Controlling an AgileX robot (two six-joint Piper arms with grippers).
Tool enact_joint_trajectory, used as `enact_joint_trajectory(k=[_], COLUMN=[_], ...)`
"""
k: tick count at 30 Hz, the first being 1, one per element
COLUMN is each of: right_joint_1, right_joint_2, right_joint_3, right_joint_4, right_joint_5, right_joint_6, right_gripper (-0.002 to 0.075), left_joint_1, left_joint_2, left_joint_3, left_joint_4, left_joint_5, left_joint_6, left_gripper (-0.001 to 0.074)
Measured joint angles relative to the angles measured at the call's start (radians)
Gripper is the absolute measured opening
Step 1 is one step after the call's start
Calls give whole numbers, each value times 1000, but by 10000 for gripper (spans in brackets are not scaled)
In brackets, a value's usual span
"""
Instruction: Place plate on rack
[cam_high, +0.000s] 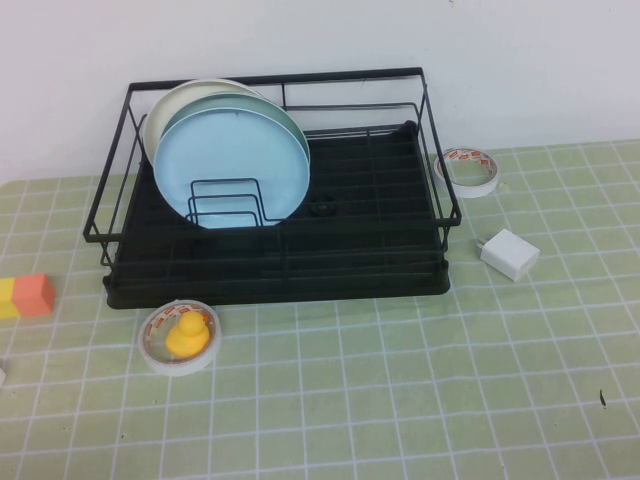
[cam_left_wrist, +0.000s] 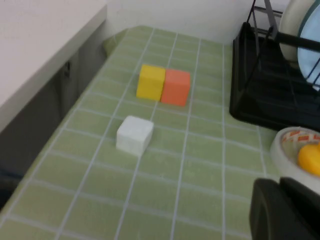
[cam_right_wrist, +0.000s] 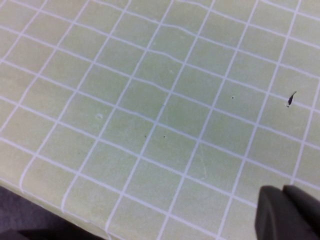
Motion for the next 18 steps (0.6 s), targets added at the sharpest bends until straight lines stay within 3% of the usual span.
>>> enact_joint_trajectory(k=[9, 18], right_joint_1=[0, 0], right_joint_2=[0, 0], right_joint_3=[0, 0], right_joint_4=[0, 0], right_joint_5=[0, 0], right_joint_6=[0, 0], right_gripper=[-2, -2], left_joint_1=[-119, -131], left_joint_2=[0, -2], left_joint_3=[15, 13], left_joint_4=[-10, -12], left_joint_5=[-31, 13], left_joint_6=[-4, 7], left_gripper=[0, 0])
